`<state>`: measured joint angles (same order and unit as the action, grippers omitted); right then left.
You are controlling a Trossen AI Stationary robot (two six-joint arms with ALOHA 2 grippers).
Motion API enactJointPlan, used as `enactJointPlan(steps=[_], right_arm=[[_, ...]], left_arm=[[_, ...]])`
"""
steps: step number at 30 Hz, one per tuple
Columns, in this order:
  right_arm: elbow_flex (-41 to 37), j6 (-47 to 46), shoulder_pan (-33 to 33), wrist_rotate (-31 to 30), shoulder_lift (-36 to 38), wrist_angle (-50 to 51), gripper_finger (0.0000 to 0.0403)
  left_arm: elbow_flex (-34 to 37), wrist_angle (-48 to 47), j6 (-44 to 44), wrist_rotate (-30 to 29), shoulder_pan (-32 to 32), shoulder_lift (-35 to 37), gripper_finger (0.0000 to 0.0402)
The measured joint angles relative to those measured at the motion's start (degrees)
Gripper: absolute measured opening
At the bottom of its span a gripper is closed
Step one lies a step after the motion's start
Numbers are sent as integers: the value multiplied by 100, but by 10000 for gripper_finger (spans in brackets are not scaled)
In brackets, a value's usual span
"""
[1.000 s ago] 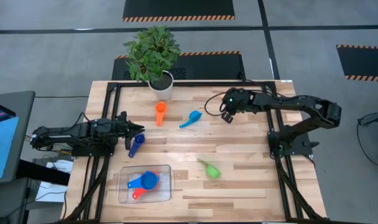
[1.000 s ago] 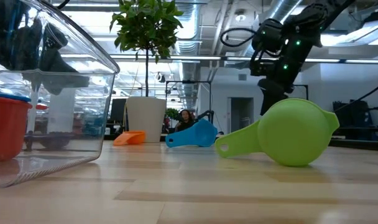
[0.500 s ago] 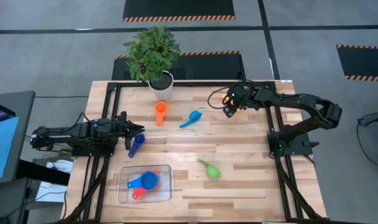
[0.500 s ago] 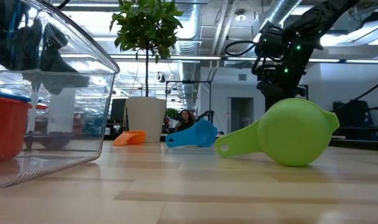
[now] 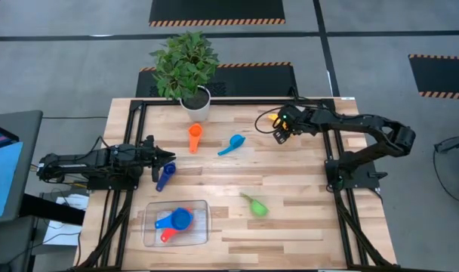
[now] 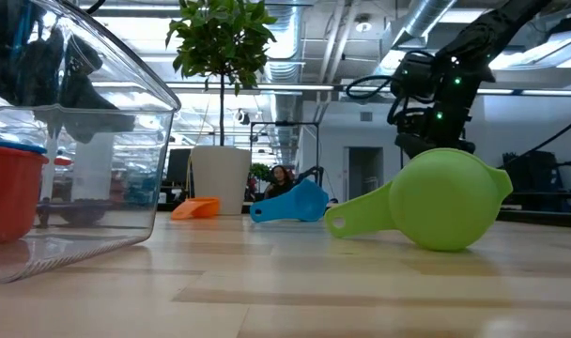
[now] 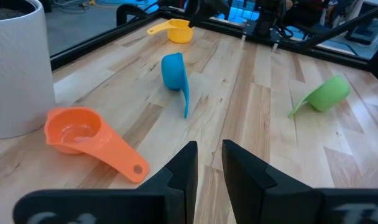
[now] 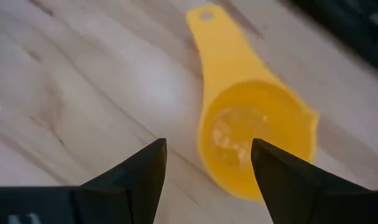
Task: Nest measuring cups in basket
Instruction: Stack the yellow measuring cup on top of the blue measuring cup
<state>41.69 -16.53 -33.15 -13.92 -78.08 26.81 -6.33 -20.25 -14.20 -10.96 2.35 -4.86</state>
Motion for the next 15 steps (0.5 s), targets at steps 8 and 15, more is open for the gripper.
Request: enactJointPlan(steps=[8, 15], right_arm=[[-279, 49, -11, 213, -2, -293, 260], [-268, 161, -33, 224, -194, -344, 260]], left_arm=[[0, 0, -15, 2, 0, 0, 62], [0, 0, -20, 2, 0, 0, 62]])
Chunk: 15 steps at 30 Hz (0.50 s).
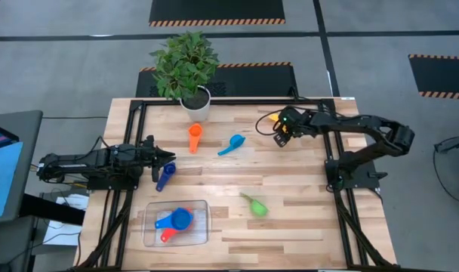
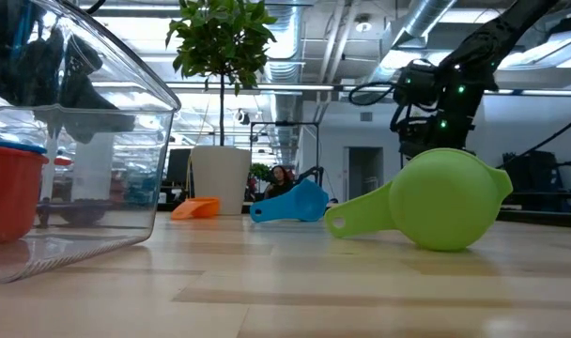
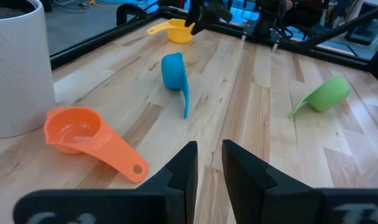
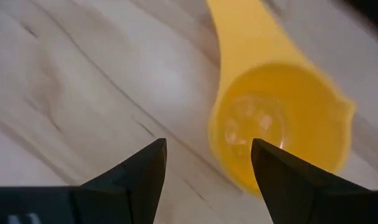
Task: Nest measuring cups in basket
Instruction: Stack the yellow measuring cup on top of the blue measuring cup
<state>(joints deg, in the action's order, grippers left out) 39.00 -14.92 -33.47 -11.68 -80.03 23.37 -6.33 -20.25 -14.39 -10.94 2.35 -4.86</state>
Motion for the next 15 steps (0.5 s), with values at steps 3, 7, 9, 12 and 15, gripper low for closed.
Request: enactJointPlan(steps=[3, 7, 9, 12, 15], right_arm=[[-2, 152, 0, -7, -333, -53, 260], [-2, 175, 0, -23, -768, -407, 260], [11, 208, 0, -27, -906, -562, 260], [96, 210, 0, -46, -1023, -595, 254], [201, 192, 15, -39, -1055, -436, 227]], left_arm=[[0, 0, 0, 2, 0, 0, 62], [0, 2, -28, 2, -2, 2, 62], [0, 4, -33, 2, 0, 1, 62], [0, 4, -35, 2, 0, 2, 62], [0, 4, -35, 2, -2, 2, 62]])
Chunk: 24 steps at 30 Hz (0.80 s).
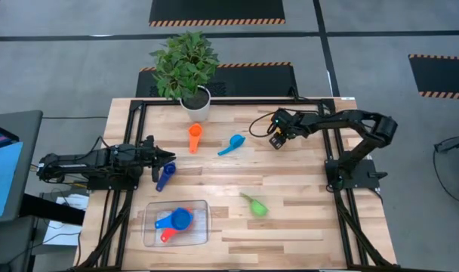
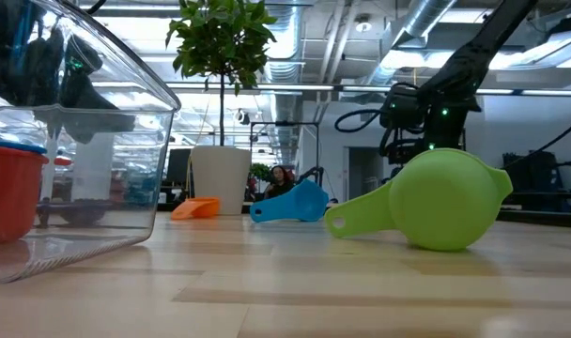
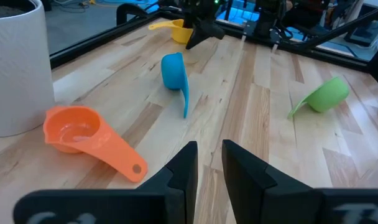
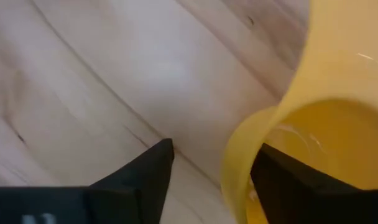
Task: Nest measuring cups in basket
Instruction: Stack the yellow measuring cup on top of the blue measuring cup
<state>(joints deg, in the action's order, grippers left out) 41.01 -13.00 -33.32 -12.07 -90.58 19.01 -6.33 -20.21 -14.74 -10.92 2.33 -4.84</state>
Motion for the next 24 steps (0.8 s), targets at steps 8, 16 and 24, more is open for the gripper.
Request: enactJointPlan(steps=[8, 16, 24], right_arm=[[246, -6, 2, 22, 58, 440, 54], [972, 84, 672, 21, 60, 1124, 16], [2254, 21, 2253, 20, 65, 1553, 19]], left_arm=[[0, 0, 33, 0, 2, -2, 62], [0, 9, 33, 2, 1, 0, 62], [2, 11, 35, 0, 2, -1, 62]])
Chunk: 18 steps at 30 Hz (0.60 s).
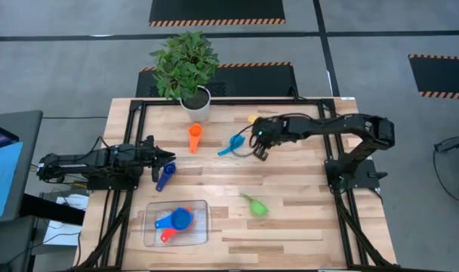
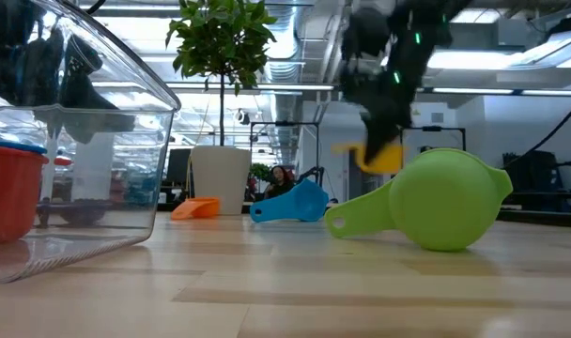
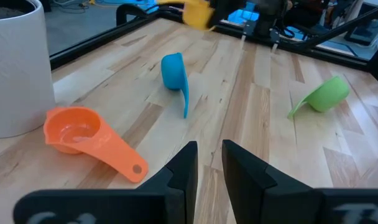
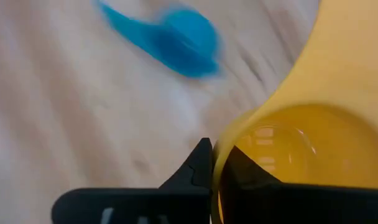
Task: Nest measuring cups in basket
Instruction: Stack the yellow measuring cup on top of the blue measuring cup
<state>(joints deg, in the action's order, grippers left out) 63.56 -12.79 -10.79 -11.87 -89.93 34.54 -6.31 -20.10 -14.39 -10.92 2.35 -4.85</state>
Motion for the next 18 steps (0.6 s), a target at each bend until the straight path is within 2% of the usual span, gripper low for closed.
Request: enactJointPlan(steps=[5, 10, 14, 18], right_arm=[[609, 163, 936, -3, 4, -367, 12], [912, 636, 1581, 20, 4, -1335, 12], [923, 1162, 1844, 374, -47, -2319, 12], [925, 1285, 1824, 824, -296, -3068, 12]], left_arm=[[-2, 0, 0, 1, -2, 1, 62], [-2, 4, 0, 2, -2, 1, 62], [-2, 4, 0, 2, -1, 0, 62], [-2, 9, 0, 2, -2, 1, 62]])
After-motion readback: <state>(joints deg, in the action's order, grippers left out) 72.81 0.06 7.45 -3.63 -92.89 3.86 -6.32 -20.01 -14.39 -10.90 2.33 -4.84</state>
